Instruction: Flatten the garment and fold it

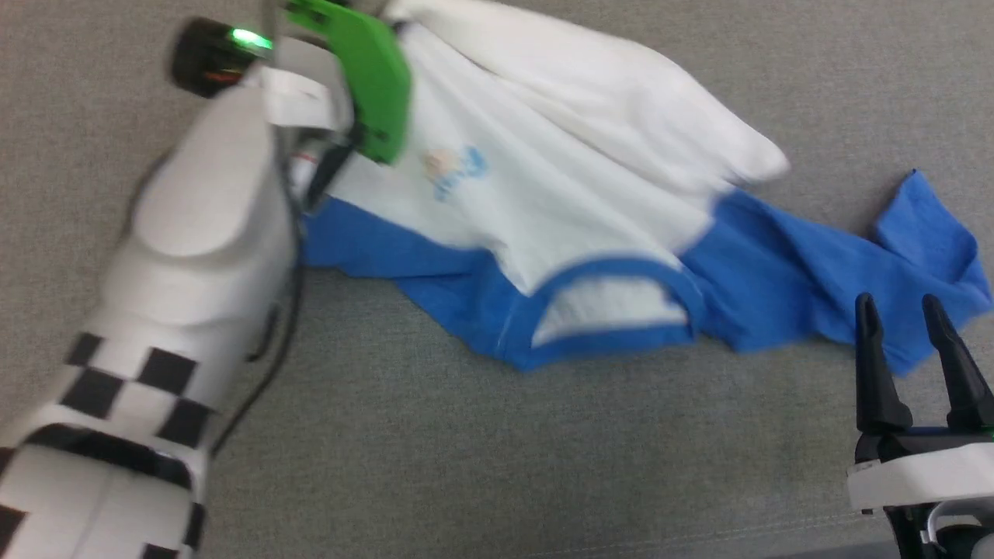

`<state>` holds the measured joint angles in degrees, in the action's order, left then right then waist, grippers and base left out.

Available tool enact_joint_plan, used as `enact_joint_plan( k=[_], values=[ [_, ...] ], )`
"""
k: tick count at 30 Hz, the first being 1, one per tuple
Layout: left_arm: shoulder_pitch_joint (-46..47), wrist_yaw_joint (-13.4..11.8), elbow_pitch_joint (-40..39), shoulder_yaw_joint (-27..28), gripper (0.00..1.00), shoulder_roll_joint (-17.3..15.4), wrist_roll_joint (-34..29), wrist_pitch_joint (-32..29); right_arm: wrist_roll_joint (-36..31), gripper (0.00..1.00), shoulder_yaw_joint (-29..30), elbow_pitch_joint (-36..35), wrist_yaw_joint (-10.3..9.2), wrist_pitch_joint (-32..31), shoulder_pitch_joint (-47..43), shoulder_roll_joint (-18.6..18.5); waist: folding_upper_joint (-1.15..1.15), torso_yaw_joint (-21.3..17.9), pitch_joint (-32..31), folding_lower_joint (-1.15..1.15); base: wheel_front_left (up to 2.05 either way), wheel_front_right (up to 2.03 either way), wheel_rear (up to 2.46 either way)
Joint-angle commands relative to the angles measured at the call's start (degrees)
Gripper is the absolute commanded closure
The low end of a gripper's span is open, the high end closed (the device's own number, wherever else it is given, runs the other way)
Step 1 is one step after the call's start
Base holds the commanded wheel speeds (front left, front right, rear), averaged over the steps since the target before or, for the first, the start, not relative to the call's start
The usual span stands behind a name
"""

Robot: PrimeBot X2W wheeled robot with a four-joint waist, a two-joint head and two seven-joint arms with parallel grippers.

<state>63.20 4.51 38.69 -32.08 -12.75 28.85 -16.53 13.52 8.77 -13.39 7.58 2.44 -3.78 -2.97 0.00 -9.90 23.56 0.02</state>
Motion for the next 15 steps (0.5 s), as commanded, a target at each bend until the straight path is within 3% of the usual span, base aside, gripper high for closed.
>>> enact_joint_plan(
  k=[1, 4, 5, 6, 9, 15],
  values=[
    [0.3, -1.5, -0.2, 1.0, 1.0, -2.1, -0.1, 0.9, 0.0, 0.0, 0.1, -0.2, -0.09, 0.1, 1.0, 0.1, 0.0, -1.2, 1.5, -0.02, 0.0, 0.0, 0.0],
    [-1.1, -3.7, -0.3, 3.2, 1.0, -4.6, 0.6, 1.9, 0.4, 0.0, 0.1, 0.5, -0.09, 0.4, 1.2, 0.1, 0.0, -2.1, 2.9, -0.02, 0.0, 0.0, 0.0],
    [-1.8, -3.9, -0.3, 3.4, 0.77, -4.9, 0.9, 1.9, 0.5, 0.0, 0.1, 0.6, -0.09, 0.6, 1.3, 0.1, 0.0, -2.2, 3.2, -0.02, 0.0, 0.0, 0.0],
    [-2.5, -4.2, -0.4, 3.8, 0.0, -5.0, 1.4, 1.9, 0.6, 0.0, 0.1, 0.8, -0.09, 0.8, 1.4, 0.1, 0.0, -2.3, 3.6, -0.02, 0.0, 0.0, 0.0],
    [-3.9, -5.0, -1.0, 4.6, 0.0, -4.8, 2.3, 2.8, 0.8, 0.0, 0.3, 1.2, -0.09, 1.2, 1.7, 0.1, 0.0, -2.0, 4.4, -0.02, 0.0, 0.0, 0.0],
    [-4.9, -4.2, -4.1, 5.5, 0.0, -4.2, 4.0, 5.2, 0.0, 0.0, 0.2, 1.7, -0.09, 1.2, 2.5, 0.1, 0.0, 0.1, 3.3, -0.02, 0.0, 0.0, 0.0]
  ],
)
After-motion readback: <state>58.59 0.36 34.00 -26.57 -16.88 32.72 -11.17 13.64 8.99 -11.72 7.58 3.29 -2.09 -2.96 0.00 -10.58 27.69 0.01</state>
